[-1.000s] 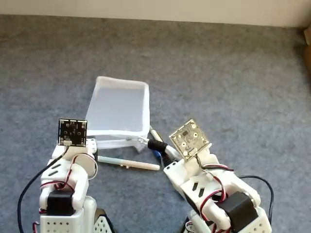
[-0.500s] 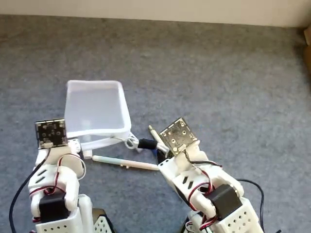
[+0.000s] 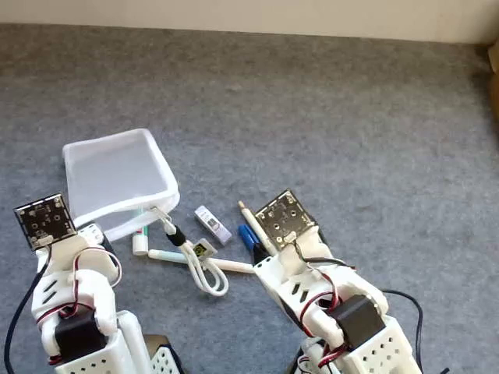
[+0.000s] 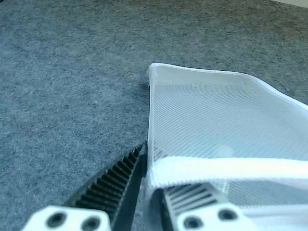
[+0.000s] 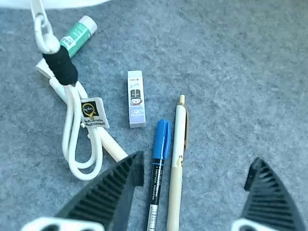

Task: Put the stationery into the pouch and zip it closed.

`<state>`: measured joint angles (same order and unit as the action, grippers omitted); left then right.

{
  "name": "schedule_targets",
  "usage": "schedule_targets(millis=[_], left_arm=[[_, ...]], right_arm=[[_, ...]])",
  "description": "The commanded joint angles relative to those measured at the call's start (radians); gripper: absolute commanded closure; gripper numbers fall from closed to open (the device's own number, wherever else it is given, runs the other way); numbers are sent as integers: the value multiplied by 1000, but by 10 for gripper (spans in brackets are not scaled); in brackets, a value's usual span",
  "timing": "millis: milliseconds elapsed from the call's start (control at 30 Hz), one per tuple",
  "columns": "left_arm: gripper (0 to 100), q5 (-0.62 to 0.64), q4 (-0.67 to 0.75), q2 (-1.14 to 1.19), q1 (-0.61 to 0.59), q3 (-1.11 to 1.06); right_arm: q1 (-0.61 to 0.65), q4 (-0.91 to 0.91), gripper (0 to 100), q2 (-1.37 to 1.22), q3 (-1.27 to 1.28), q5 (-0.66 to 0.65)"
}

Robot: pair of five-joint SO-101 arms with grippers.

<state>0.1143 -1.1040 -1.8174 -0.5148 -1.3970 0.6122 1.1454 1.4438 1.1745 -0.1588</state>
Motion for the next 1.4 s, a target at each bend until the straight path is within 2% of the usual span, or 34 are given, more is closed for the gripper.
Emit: schedule_targets(millis=[0, 300, 567, 833, 967, 1167, 1367], left_arm=[[994, 14, -8, -1, -19, 88], [994, 11, -117, 1, -27, 245], [994, -48, -115, 15, -31, 323], [994, -84, -117, 340, -31, 467], [994, -84, -143, 512, -39, 565], [994, -83, -204, 682, -159, 711], [994, -84, -222, 720, -220, 746]], right_arm=[[-1, -25, 676, 8, -12, -5], [4, -25, 676, -39, -22, -9], [5, -51, 676, -392, -231, -5], [76, -56, 677, -667, -470, -3], [131, -134, 677, -805, -526, -3], [168, -219, 677, -1004, -601, -6], [170, -220, 677, -1214, -742, -5]])
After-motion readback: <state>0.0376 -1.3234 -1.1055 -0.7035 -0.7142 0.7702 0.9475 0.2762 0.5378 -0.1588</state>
